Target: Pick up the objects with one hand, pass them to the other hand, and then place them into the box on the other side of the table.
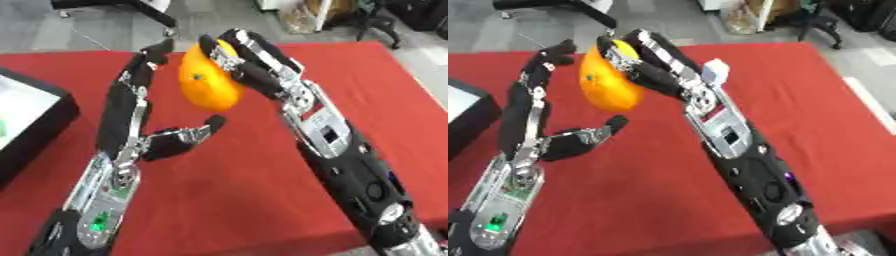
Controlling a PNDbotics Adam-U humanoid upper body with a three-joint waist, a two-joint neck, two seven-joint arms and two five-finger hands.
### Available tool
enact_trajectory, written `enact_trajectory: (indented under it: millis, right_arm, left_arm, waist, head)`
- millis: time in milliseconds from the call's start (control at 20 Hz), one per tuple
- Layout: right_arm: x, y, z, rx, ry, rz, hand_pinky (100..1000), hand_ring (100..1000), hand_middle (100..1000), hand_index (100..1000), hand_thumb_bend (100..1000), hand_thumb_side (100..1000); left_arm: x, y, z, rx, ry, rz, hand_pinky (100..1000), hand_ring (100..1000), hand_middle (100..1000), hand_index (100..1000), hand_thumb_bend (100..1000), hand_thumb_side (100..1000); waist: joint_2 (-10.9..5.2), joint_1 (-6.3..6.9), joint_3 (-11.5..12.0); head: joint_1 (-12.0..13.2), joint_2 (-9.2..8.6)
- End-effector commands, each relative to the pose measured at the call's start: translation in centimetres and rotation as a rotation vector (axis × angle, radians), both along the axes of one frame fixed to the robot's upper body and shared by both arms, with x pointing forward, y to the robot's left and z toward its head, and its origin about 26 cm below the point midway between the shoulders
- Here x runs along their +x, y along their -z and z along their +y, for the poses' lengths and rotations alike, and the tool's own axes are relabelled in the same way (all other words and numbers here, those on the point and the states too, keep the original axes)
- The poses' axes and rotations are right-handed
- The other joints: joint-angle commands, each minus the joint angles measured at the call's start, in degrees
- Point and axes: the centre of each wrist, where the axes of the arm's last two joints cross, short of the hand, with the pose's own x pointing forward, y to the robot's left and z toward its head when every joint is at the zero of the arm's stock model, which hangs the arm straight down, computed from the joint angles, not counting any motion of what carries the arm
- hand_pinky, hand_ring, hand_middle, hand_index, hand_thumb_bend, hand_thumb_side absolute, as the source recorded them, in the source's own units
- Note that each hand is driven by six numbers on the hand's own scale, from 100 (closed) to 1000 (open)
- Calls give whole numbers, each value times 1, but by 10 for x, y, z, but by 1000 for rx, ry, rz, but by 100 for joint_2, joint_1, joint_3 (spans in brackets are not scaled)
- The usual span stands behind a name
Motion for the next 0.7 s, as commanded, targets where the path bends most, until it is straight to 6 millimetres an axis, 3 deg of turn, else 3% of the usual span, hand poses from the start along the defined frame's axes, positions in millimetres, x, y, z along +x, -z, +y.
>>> enact_trajectory:
  millis: [50, 700]
  right_arm:
    - [-1, -6, 2, 5, -21, -10, 679, 408, 182, 238, 100, 727]
    - [-1, -6, 5, -14, -59, 8, 680, 409, 181, 238, 100, 729]
  left_arm:
    - [-2, -10, -8, -22, 30, -35, 799, 721, 762, 917, 711, 493]
    - [-4, -9, -18, 22, 85, -20, 782, 663, 689, 851, 516, 512]
  waist:
    - [-59, -3, -4]
    - [-62, -5, -14]
  head:
    - [-12, -19]
    - [-10, -2]
